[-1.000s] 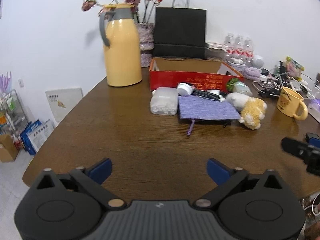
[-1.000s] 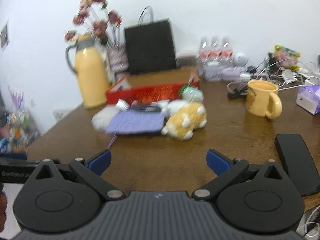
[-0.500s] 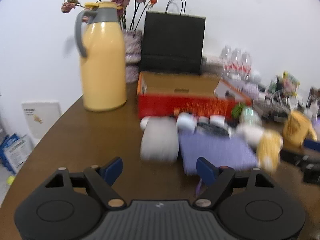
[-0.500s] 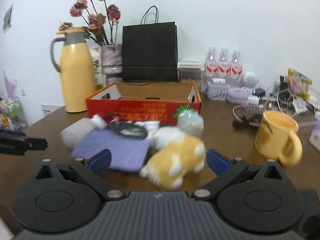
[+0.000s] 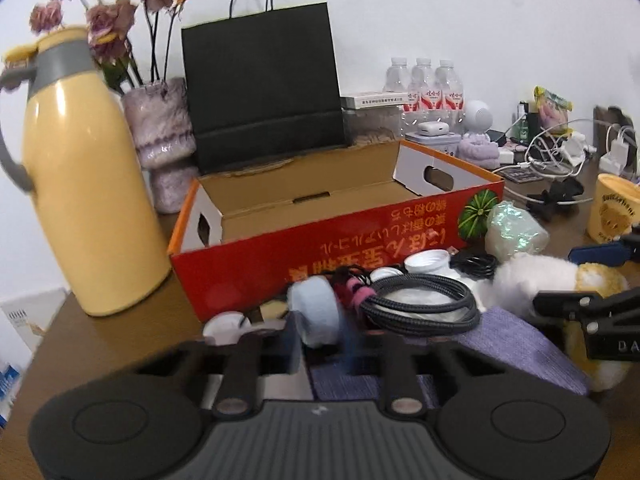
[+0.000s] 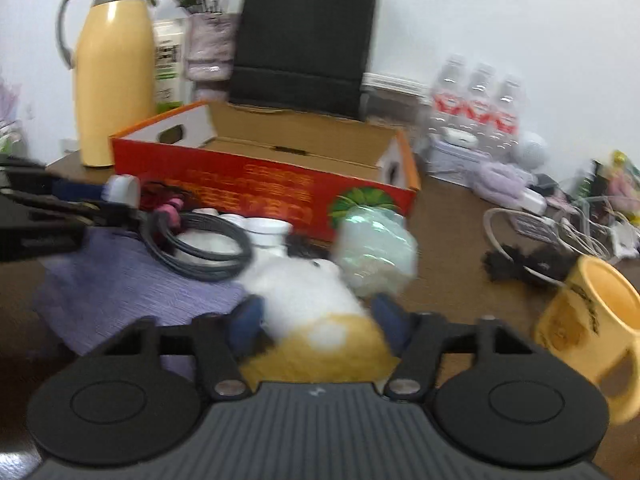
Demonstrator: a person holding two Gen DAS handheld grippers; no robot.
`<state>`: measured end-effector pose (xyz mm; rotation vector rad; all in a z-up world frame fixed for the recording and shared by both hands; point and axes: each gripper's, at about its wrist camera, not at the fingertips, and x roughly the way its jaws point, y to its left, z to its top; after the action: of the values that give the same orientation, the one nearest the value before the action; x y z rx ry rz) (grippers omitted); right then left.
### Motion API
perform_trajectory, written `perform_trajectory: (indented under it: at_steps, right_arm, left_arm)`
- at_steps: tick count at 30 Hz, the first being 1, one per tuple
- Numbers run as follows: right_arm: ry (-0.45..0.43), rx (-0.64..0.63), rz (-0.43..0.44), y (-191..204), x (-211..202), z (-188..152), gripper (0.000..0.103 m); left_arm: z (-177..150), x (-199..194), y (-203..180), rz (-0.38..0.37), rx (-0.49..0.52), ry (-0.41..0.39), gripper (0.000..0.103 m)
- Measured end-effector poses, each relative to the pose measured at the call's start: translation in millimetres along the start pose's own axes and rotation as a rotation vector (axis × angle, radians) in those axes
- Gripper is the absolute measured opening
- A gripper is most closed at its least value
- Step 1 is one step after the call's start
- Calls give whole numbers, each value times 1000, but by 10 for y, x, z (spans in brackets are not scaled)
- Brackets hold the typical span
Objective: Organize objects
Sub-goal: 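Reach the right tool to the yellow-white plush toy and close on it, then carry the plush into the cardboard box with right while left drops a white cap in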
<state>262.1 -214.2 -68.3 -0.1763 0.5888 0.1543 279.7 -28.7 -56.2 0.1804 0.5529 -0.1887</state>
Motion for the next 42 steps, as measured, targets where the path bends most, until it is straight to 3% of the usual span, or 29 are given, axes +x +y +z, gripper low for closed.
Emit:
perform_trajectory:
  at_steps: [2, 7, 10, 11, 12, 15, 19, 21, 23, 24, 25, 26, 27, 29, 32, 34, 40, 42]
  right_arm:
    - [-5, 28, 11, -78, -88, -39, 46]
    - [3, 48, 28, -155, -277, -119, 39]
    - [-16, 89, 41, -193, -465, -171, 16]
    - [-29, 109, 38, -203, -553, -192, 1]
    - [-34, 125, 35, -209, -632, -203, 1]
    - [-35, 131, 60, -151, -834, -298, 1]
    - [-39, 141, 70, -113, -1034, -385, 4]
    - [-43, 144, 86, -139, -1062, -395, 6]
    - [-48, 124, 95, -188, -974, -379, 10]
    - [-44, 121, 96, -224, -899, -369, 19]
    - [-29, 129, 82, -266, -807, -349, 24]
    - [-15, 131, 71, -300, -720, -335, 39]
    - [-7, 139, 75, -337, -669, -335, 48]
    - [8, 187, 99, -401, -633, -344, 48]
    - [27, 243, 137, -416, -675, -408, 48]
    - [30, 273, 159, -400, -743, -468, 41]
    - [26, 342, 174, -303, -1014, -536, 40]
    - [18, 318, 151, -272, -1092, -507, 48]
  left_arm:
    - [-35, -86, 2, -7, -21, -31, 15]
    - [-52, -417, 7, 5, -42, -79, 14]
    - [-81, -781, 21, -21, -110, -104, 14]
    - [-112, -907, 18, -49, -128, -109, 14]
    - [-163, -1039, 19, -89, -164, -104, 14]
    - [-383, -1251, 16, -175, -290, -45, 14]
    - [-694, -1286, -26, -233, -373, 71, 14]
    - [-783, -1277, -16, -248, -389, 100, 15]
    - [-839, -1175, 13, -233, -409, 109, 22]
    - [-852, -1099, 26, -194, -415, 127, 22]
    - [-877, -1069, 22, -157, -412, 135, 24]
    - [-895, -1054, 16, -145, -400, 128, 28]
    - [-906, -1066, 13, -131, -396, 122, 36]
    - [-931, -1133, 1, -113, -397, 107, 42]
    - [-931, -1347, -57, -167, -353, 39, 62]
    - [-901, -1393, -115, -171, -306, 10, 75]
    - [-832, -1081, -266, -73, -195, 43, 73]
    - [-812, -989, -282, -84, -177, 57, 73]
